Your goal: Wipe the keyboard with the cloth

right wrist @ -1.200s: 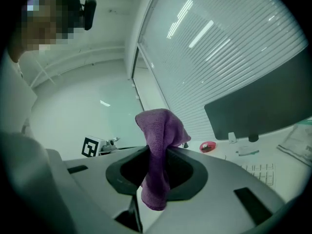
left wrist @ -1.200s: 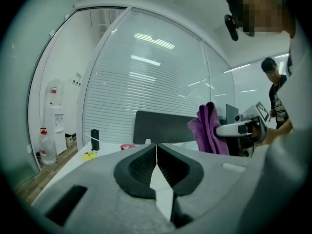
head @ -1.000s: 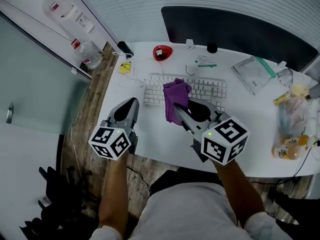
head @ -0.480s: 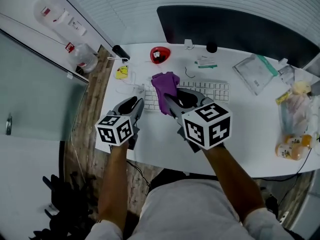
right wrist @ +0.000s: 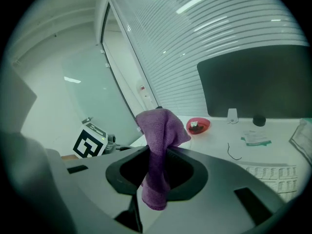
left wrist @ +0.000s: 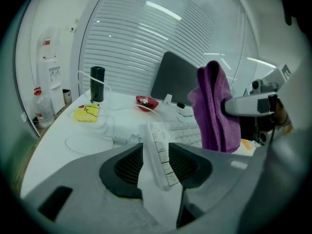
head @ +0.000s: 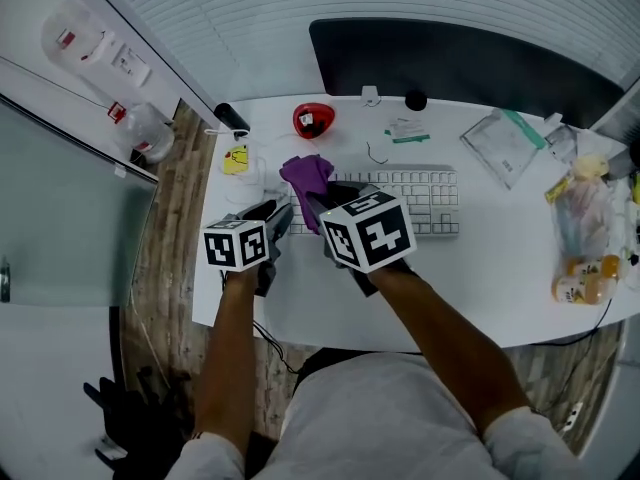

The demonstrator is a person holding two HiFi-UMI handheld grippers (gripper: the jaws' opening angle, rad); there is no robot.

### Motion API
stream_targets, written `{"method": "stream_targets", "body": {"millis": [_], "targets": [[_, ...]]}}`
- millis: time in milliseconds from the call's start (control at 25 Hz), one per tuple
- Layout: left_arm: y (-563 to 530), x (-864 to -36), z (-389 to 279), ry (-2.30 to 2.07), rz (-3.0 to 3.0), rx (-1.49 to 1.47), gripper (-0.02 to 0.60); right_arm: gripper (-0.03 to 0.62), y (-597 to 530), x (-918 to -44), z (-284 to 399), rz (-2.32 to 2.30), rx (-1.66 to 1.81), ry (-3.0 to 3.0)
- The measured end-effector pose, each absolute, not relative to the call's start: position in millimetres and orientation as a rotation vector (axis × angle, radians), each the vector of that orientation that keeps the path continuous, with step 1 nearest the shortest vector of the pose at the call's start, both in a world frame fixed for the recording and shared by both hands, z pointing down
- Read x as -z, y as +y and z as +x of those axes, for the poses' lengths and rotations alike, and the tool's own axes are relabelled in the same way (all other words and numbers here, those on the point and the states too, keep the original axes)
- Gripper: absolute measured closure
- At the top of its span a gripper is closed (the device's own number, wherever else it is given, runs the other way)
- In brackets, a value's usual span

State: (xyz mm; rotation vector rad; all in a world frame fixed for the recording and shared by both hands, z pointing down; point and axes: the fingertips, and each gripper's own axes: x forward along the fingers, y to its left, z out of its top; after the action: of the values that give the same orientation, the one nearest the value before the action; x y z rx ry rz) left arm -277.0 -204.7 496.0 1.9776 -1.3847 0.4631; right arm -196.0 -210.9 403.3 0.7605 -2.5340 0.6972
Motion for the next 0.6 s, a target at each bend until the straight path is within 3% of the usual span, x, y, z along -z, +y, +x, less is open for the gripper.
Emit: {"method": "stream_targets", "body": {"millis": [440,600], "targets": [[-211.4,-512.9,-278.5,-1.190,1.956,-0.387,0.413,0.508,-224.2,-454.2,-235.0,0.762,-0.686,-2.324],[-210.9,-512.1,-271.6,-1.131,1.979,-0.375,0.470,0.508,-228.2,-466.0,-239.6,0.762,-0.663,-2.283]]}}
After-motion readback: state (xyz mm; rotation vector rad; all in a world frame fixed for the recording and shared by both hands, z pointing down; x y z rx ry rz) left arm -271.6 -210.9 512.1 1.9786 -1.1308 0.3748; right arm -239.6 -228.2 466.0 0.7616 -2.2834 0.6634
